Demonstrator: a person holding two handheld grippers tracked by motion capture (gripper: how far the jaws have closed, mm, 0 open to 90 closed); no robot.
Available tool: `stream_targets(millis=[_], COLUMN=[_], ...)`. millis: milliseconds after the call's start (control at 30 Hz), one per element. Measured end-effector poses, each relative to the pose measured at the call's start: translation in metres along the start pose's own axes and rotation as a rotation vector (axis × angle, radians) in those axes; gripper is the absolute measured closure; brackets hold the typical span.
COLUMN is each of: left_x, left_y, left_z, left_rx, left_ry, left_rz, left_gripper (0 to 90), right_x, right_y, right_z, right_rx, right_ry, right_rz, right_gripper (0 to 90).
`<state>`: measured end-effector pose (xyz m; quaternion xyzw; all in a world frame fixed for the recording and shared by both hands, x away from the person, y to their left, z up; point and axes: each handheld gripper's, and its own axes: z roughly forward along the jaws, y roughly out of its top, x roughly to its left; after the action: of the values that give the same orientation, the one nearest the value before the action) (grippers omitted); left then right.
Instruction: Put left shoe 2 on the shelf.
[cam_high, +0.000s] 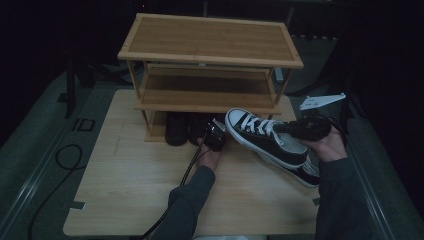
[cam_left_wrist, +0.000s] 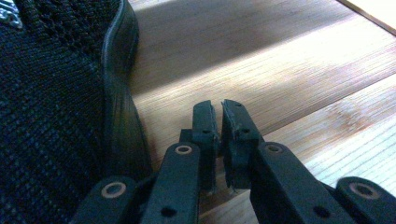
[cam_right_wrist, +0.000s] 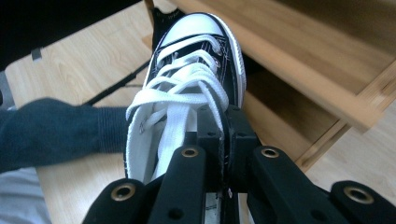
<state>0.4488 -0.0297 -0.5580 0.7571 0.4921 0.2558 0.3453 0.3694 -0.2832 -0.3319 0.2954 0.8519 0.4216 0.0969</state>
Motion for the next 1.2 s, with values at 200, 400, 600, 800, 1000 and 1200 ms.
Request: stream_targets(millis=[200, 400, 600, 800, 1000, 1200], left_x=[0.000, 0.000, 0.000, 0.000, 0.001, 0.000], left_y=[0.000, 0.000, 0.000, 0.000, 0.000, 0.000], left_z=[0.000, 0.000, 0.000, 0.000, 0.000, 0.000], left_rx=[0.001, 0.001, 0.001, 0.000, 0.000, 0.001], left_ry=[-0.004, -0.003, 0.000, -0.002, -0.004, -0.006], left_rz=[0.000, -0.002, -0.002, -0.004, -0.005, -0.009], left_gripper=[84.2, 84.2, 84.2, 84.2, 84.2, 84.2], right_x=[-0.004, -0.013, -0.017, -0.018, -0.016, -0.017], right_y=[0.013, 0.030, 0.040, 0.050, 0.057, 0.059], right_z=[0.000, 0.012, 0.032, 0.049, 0.062, 0.076], right_rx=[-0.022, -0.032, -0.044, -0.078, -0.115, -0.150], right_ry=[-0.003, -0.043, -0.067, -0.074, -0.108, -0.142], right_rz=[0.010, 0.039, 0.076, 0.123, 0.166, 0.223], right_gripper=[87.0, 87.0, 87.0, 87.0, 87.0, 87.0])
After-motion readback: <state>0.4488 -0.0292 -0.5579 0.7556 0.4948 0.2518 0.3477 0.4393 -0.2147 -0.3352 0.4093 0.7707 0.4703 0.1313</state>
